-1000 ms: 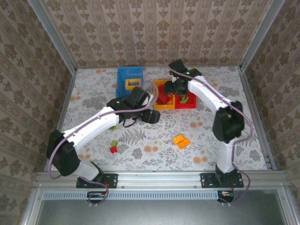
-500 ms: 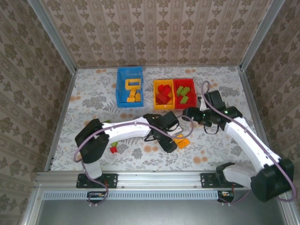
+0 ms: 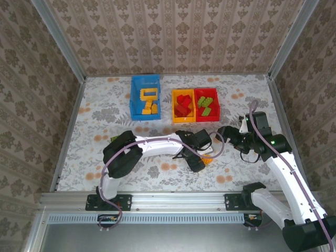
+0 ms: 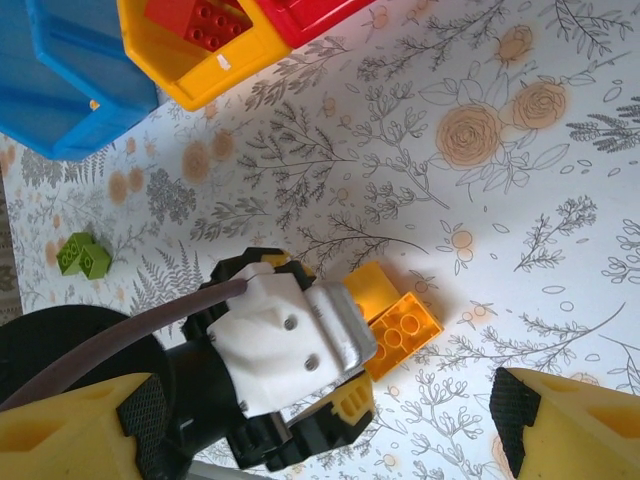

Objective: Sort the legos into containers by color

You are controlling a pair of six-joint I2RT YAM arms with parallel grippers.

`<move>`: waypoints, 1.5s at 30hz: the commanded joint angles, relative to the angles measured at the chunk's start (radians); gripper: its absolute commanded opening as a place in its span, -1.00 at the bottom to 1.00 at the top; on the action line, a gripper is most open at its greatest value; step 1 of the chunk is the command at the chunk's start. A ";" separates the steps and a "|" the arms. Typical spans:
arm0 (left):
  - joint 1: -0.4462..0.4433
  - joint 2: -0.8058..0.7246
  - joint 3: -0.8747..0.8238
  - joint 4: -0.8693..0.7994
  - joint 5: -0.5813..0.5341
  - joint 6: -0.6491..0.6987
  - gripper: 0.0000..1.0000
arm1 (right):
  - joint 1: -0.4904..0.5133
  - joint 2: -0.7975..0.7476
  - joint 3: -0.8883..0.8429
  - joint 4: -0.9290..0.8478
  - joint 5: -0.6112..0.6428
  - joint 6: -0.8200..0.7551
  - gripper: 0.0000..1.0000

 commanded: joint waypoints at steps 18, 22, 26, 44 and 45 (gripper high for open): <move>0.013 0.083 0.099 0.013 0.025 0.010 -0.26 | -0.014 -0.007 0.031 -0.031 -0.070 0.017 0.70; 0.024 0.021 0.058 0.014 -0.016 -0.022 -0.37 | -0.016 -0.004 0.025 -0.019 -0.078 0.012 0.68; 0.060 -0.100 -0.016 0.011 -0.062 -0.096 -0.38 | -0.016 0.005 0.025 0.010 -0.092 0.001 0.66; 0.535 -0.312 0.081 -0.221 -0.323 -0.240 -0.42 | 0.414 0.347 0.183 0.600 -0.060 -0.100 0.58; 0.553 -0.270 0.119 -0.232 -0.348 -0.234 -0.42 | 0.438 0.372 0.185 0.652 -0.026 -0.103 0.58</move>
